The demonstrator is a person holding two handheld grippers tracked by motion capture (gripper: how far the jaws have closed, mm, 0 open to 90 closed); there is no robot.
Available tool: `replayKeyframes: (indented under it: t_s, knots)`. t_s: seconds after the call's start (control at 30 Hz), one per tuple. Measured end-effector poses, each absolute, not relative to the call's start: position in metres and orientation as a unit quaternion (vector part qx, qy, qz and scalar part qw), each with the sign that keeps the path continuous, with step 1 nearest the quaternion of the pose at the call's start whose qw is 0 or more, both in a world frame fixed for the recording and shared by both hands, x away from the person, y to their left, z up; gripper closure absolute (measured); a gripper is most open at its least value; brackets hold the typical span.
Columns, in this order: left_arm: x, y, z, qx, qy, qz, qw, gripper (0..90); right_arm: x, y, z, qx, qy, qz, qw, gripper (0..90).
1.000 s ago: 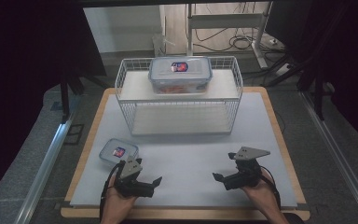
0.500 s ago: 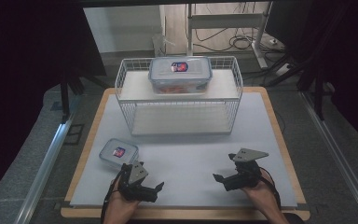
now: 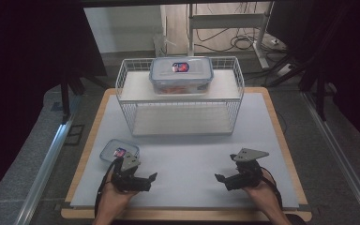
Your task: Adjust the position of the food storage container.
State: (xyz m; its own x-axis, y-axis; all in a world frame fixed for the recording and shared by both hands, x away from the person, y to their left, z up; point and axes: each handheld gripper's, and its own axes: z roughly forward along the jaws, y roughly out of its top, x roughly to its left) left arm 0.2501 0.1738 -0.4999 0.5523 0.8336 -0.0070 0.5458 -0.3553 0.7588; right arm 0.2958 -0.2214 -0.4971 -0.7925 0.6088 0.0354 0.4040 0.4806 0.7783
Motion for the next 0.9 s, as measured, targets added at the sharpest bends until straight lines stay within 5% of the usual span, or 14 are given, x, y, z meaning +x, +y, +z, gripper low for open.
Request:
replayKeyframes:
  t_s: [0.2,0.4,0.9]
  knots:
    - [0.263,0.21,-0.493,0.774,0.468,0.202,0.375,61.1,0.297,-0.222,-0.497,0.297,0.852,0.412,0.126,4.3]
    - [0.273,0.241,-0.489,0.754,0.501,0.218,0.365,88.9,0.297,-0.222,-0.498,0.295,0.855,0.408,0.126,4.7]
    - [0.297,0.315,-0.513,0.701,0.591,0.239,0.319,90.0,0.297,-0.219,-0.5,0.29,0.862,0.398,0.123,5.3]
